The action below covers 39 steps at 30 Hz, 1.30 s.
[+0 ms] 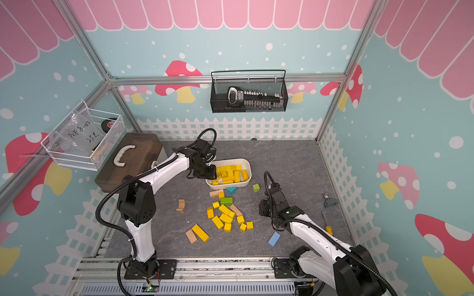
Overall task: Pick out the yellow building blocks
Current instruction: Place the building block in the storage box.
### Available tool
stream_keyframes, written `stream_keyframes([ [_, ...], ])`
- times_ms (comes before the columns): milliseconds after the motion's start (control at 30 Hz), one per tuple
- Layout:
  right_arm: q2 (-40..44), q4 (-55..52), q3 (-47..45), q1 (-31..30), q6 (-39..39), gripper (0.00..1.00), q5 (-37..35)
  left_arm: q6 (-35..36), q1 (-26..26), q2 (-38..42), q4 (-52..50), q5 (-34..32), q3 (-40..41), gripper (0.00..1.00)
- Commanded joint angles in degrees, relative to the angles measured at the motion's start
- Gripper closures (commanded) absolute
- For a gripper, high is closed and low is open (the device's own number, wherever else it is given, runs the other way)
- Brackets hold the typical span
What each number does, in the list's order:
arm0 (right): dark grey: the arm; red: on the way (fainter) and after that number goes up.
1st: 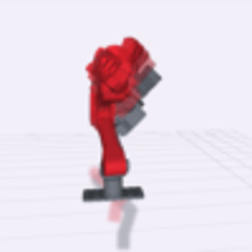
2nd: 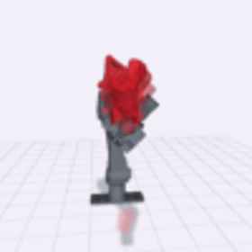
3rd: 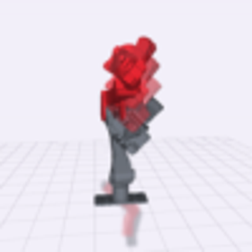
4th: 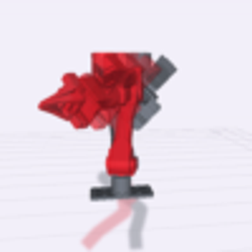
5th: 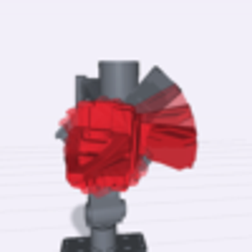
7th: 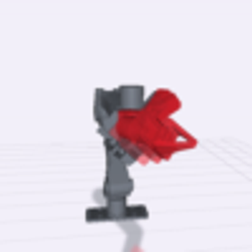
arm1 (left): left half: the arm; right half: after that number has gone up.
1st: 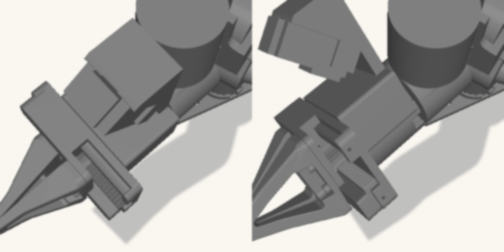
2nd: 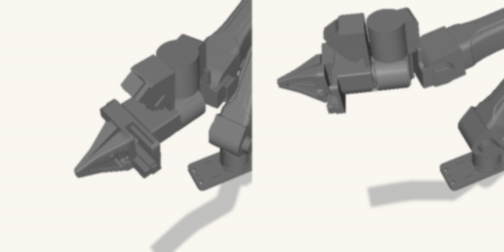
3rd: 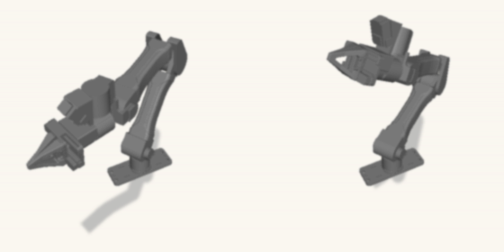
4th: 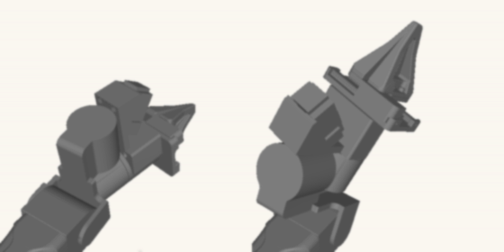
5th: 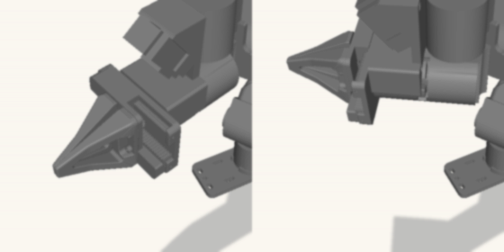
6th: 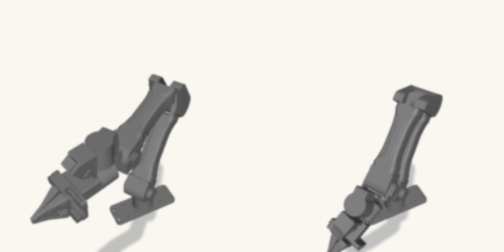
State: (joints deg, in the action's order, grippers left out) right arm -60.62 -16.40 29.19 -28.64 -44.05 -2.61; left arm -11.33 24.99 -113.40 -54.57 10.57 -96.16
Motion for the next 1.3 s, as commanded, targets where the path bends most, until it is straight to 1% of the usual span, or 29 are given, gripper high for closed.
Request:
stream_keyframes([
  [0,-0.2,0.3,1.4,0.4,-1.1,0.48,-0.6,1.1,0.1,0.7,0.2,1.4,-0.5,0.52],
  [233,-0.6,0.3,1.7,0.3,-1.1,0.48,-0.4,0.7,-0.7,2.9,1.3,3.6,-0.2,0.51],
  [300,-0.7,0.3,1.5,0.4,-1.2,0.48,-0.4,0.1,-1.2,4.1,2.5,6.3,0.4,0.51],
  [400,-0.8,0.3,1.5,0.3,-1.0,0.48,-0.3,-0.9,-4.0,6.5,4.9,10.8,1.9,0.51],
  [533,-0.8,0.1,1.7,0.3,-0.7,0.48,-0.1,-1.9,-6.4,10.6,8.2,14.7,4.7,0.51],
  [633,-1.1,0.0,1.9,0.3,-0.6,0.48,0.1,-2.6,-8.0,13.5,10.6,14.1,7.1,0.47],
  [767,-1.7,0.2,2.0,0.3,-0.5,0.48,0.7,-3.6,-10.1,16.1,13.4,14.3,9.2,0.46],
  [933,-3.4,0.5,3.3,-0.6,0.0,0.49,0.4,-4.0,-10.7,17.6,14.9,13.4,10.6,0.45],
  [1000,-4.8,-0.1,4.6,-1.8,0.4,0.49,-0.5,-4.1,-10.8,17.4,14.9,13.4,10.5,0.45],
  [1167,-8.9,-1.7,10.0,-7.9,3.1,0.49,-4.5,-4.6,-11.4,17.6,15.4,14.2,10.6,0.44],
  [1267,-11.6,-3.9,12.5,-10.1,3.7,0.5,-5.4,-4.6,-12.1,18.2,15.7,13.8,11.2,0.44],
])
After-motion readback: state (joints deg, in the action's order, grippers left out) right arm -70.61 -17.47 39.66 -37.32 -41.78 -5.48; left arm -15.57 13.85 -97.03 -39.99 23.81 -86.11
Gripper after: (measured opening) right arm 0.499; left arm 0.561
